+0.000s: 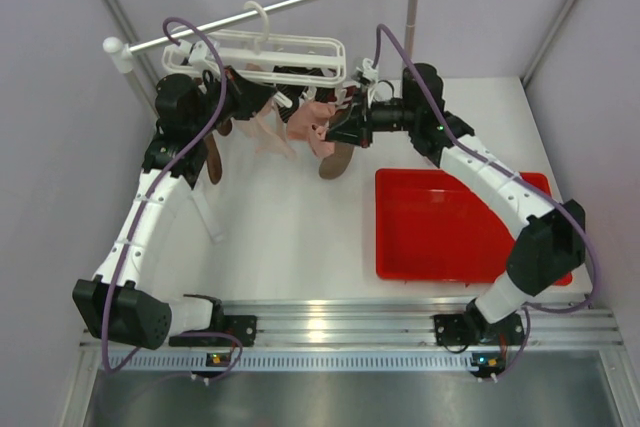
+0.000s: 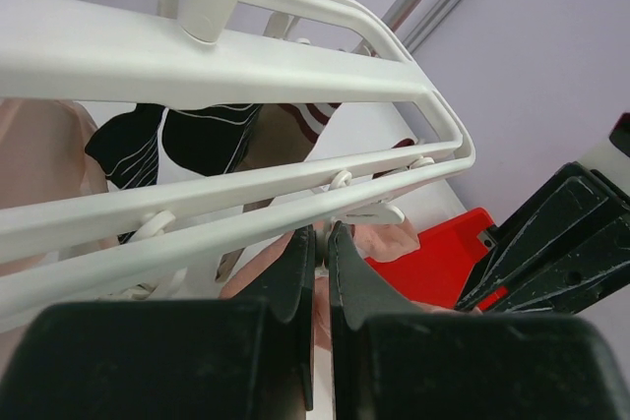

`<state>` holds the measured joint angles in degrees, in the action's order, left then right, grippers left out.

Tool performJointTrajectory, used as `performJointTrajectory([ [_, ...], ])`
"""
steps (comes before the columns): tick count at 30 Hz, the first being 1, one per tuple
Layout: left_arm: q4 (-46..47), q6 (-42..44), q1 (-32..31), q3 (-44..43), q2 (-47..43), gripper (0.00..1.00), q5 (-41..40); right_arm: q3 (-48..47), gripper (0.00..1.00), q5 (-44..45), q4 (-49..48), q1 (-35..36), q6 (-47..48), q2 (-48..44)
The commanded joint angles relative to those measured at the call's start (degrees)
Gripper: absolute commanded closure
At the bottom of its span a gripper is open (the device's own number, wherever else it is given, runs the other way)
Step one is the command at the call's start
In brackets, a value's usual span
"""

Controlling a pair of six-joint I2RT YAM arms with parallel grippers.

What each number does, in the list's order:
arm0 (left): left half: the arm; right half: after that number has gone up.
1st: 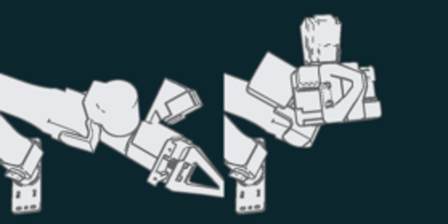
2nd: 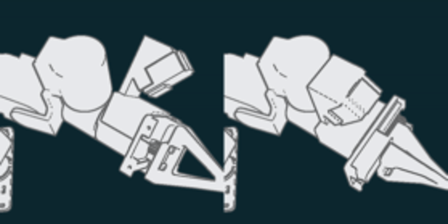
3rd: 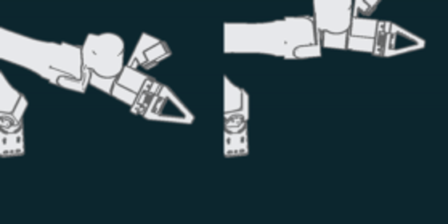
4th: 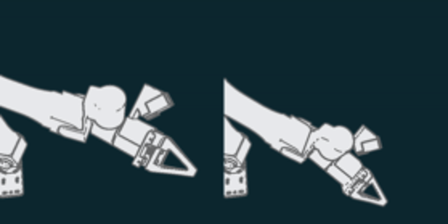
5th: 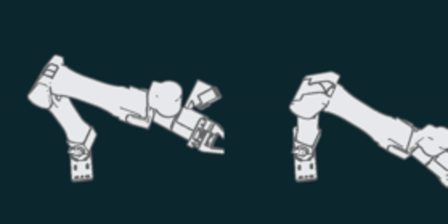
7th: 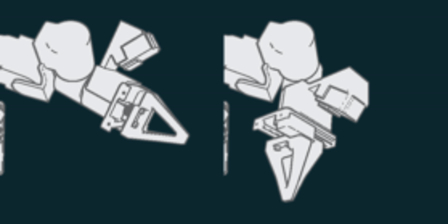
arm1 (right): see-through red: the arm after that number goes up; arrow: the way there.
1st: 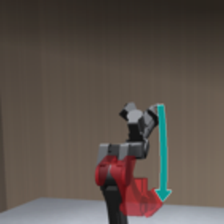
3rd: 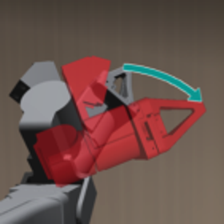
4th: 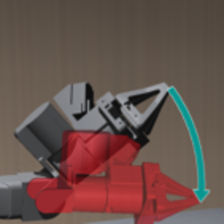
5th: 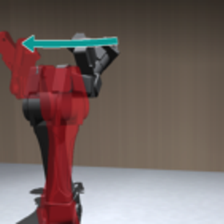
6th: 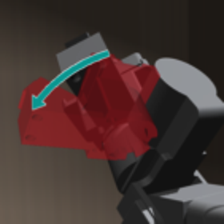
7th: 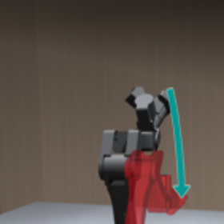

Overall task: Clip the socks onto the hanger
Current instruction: Clamp the sock onto the hanger.

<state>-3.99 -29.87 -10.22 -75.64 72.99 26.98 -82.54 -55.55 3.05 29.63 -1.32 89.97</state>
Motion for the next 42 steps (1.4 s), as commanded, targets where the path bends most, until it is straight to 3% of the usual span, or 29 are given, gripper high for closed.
performJointTrajectory([
  [1, -2.78, 0.86, -0.07, -1.36, 0.48, 1.0, 2.72, -4.99, 1.0, -0.27, -8.93, 2.63, -6.85, 1.34],
  [13, -1.99, -0.19, -0.07, -0.83, 1.37, 1.0, 3.25, -6.84, 1.0, 14.06, -10.26, 6.41, -1.85, 4.95],
  [42, -0.76, -0.72, -0.07, 0.31, 1.19, 1.0, 5.89, -7.1, 1.0, 13.54, -16.32, 5.97, -6.41, 8.11],
])
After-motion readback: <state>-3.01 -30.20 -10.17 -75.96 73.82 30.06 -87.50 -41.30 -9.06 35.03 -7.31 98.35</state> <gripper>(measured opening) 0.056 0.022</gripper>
